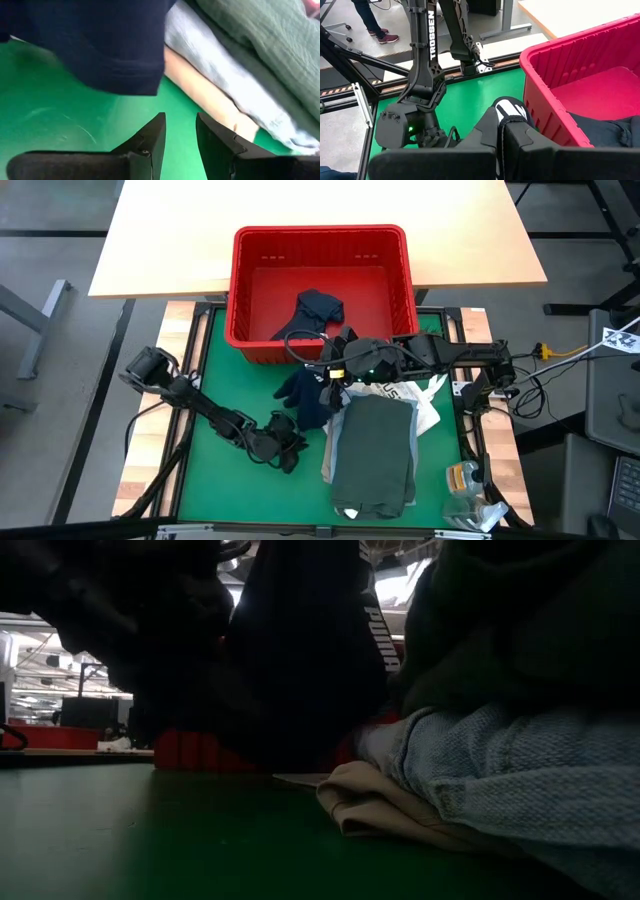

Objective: Fold Laundry from Bin
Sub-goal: Fold the dark blue boxer

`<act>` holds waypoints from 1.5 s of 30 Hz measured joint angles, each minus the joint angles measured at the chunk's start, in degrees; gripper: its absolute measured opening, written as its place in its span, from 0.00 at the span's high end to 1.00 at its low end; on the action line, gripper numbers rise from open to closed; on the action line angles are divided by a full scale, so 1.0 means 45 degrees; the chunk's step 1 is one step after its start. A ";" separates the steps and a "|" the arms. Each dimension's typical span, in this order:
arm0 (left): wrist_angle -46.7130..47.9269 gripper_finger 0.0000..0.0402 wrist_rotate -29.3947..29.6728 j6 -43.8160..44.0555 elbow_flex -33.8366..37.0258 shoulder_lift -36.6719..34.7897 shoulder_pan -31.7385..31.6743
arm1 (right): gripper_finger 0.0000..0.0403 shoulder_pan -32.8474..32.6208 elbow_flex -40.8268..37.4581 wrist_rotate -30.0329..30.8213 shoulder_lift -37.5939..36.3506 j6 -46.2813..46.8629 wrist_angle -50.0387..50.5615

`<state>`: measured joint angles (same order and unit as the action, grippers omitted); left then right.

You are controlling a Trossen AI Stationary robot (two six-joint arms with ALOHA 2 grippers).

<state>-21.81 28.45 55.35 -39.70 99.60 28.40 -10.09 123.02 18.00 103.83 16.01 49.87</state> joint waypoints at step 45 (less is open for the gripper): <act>0.1911 1.00 -0.1913 -0.2620 -0.0005 -0.4959 0.0618 | 0.99 0.0000 -0.0014 0.1001 -0.0015 0.1064 0.3685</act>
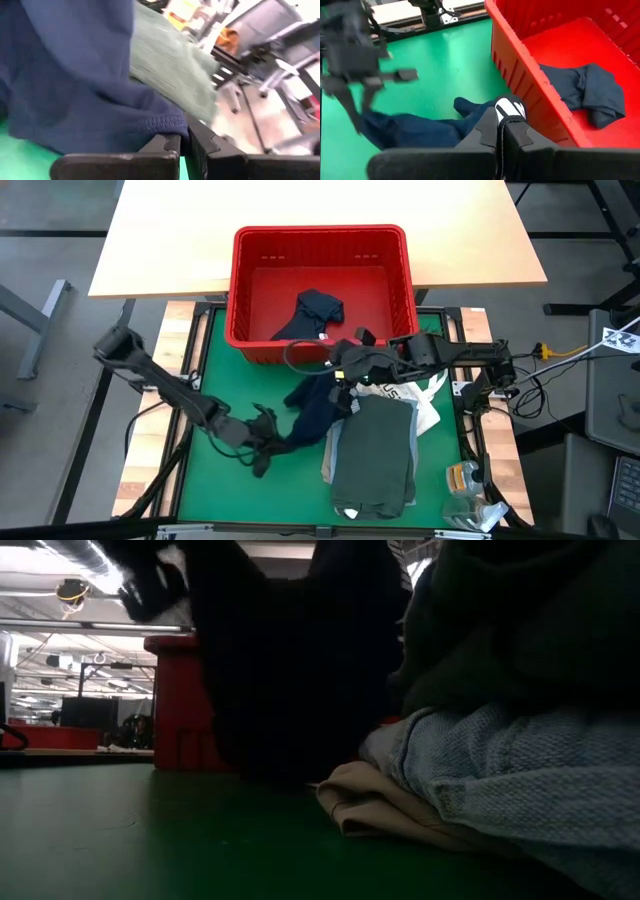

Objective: Fold Laundry from Bin
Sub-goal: Fold the dark blue boxer

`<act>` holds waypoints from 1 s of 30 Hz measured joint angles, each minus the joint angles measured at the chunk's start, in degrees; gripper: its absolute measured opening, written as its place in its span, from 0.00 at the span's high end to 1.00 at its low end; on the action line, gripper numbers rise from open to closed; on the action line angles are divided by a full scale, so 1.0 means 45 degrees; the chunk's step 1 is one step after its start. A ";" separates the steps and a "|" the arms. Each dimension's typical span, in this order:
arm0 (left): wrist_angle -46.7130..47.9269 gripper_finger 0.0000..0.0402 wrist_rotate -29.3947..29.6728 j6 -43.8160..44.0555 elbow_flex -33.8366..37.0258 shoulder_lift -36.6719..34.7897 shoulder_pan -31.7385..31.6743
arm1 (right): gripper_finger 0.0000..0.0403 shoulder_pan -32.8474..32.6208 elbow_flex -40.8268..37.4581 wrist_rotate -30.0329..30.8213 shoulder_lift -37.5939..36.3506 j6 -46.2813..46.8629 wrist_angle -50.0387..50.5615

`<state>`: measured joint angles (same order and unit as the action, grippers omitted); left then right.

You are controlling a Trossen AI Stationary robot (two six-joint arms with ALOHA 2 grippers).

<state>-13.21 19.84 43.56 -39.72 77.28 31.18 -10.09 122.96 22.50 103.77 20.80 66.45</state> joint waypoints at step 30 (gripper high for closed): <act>0.5376 1.00 0.0052 0.1644 0.0005 -0.2003 0.1422 | 0.77 0.1342 -0.2463 -0.2222 0.0025 -0.0680 -0.1210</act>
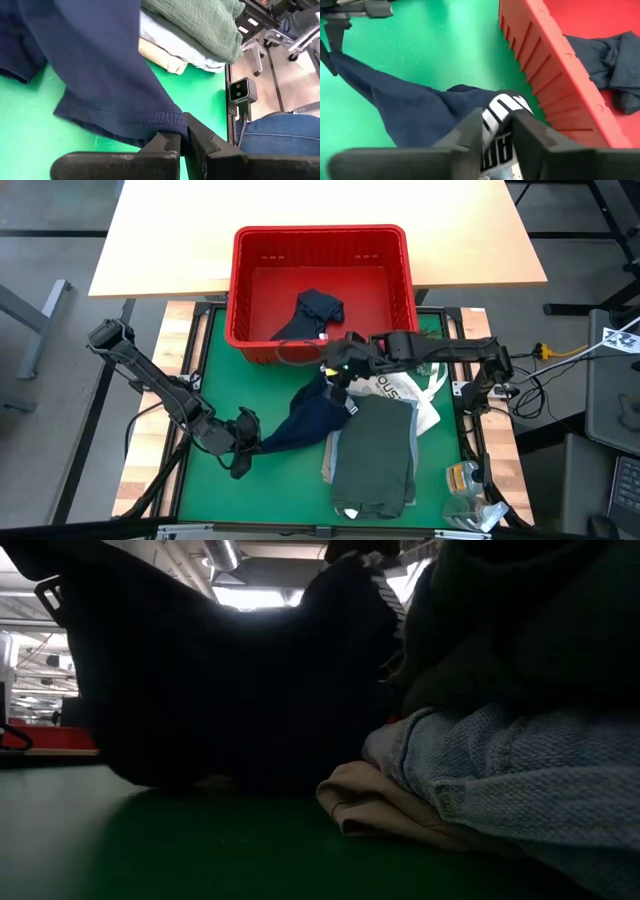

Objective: Fold Laundry from Bin
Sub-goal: Fold the dark blue boxer

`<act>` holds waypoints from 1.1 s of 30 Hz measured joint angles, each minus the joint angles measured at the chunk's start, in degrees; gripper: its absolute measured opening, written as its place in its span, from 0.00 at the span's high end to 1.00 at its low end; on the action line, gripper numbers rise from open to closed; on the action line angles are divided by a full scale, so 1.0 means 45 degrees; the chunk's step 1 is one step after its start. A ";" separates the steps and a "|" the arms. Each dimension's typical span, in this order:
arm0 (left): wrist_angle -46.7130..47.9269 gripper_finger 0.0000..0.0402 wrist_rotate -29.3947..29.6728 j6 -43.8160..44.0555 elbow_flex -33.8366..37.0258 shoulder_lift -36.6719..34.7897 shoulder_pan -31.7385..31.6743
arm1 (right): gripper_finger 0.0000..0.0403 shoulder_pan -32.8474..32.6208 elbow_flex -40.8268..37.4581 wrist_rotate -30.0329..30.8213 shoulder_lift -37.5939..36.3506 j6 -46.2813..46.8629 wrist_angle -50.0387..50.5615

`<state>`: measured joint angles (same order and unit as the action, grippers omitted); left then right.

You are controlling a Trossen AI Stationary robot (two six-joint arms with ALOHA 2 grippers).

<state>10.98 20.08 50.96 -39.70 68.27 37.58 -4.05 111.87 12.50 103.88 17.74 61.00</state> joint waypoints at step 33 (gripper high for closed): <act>0.0040 1.00 -0.0010 0.0323 0.0000 0.0000 0.0000 | 0.61 -0.0852 -0.4440 -0.3821 0.0150 -0.0976 -0.6385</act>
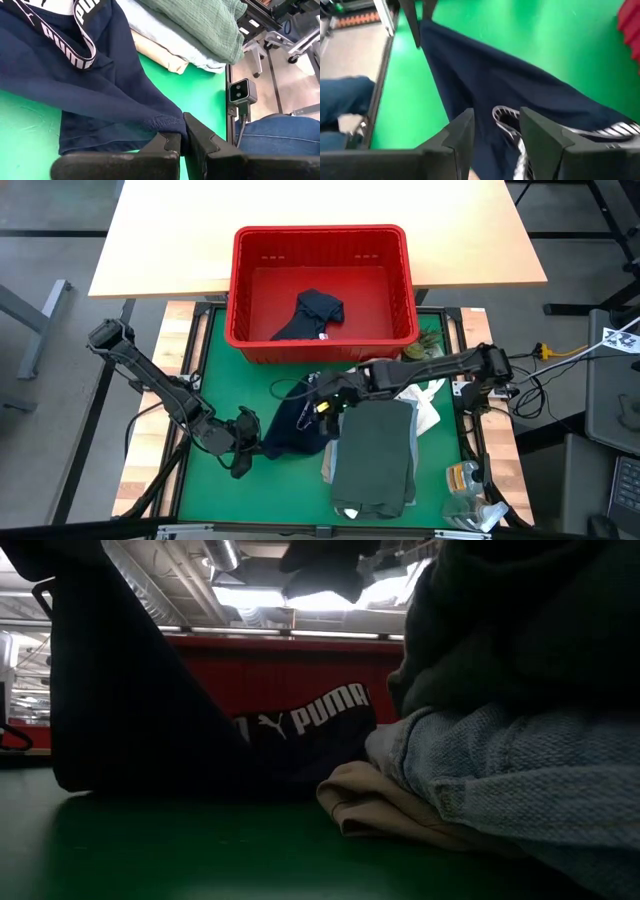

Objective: Fold Laundry from Bin
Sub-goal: Fold the dark blue boxer

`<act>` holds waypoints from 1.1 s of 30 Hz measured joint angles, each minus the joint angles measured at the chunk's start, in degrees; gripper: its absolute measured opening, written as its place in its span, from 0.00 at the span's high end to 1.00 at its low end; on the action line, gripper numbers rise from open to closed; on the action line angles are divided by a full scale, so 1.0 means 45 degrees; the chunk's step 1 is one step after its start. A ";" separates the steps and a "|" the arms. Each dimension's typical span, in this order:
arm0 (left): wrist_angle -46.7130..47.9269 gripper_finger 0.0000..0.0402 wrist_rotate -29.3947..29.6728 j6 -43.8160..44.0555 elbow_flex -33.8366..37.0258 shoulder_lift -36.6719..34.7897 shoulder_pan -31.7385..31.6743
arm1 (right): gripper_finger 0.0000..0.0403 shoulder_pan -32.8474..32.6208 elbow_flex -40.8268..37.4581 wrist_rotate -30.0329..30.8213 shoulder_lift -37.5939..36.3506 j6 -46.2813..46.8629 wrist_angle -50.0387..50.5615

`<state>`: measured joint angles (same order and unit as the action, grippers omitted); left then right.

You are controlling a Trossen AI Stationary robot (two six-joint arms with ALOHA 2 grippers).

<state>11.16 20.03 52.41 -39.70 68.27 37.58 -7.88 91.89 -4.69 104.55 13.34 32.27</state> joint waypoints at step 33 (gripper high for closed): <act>0.0097 1.00 0.0066 -0.0002 -0.0005 0.0000 0.0010 | 0.61 -0.0630 -0.0787 0.0610 0.3394 0.1931 -0.2912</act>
<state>11.60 20.33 52.40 -39.72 68.27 37.63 -10.71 88.35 -1.95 119.82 22.04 19.16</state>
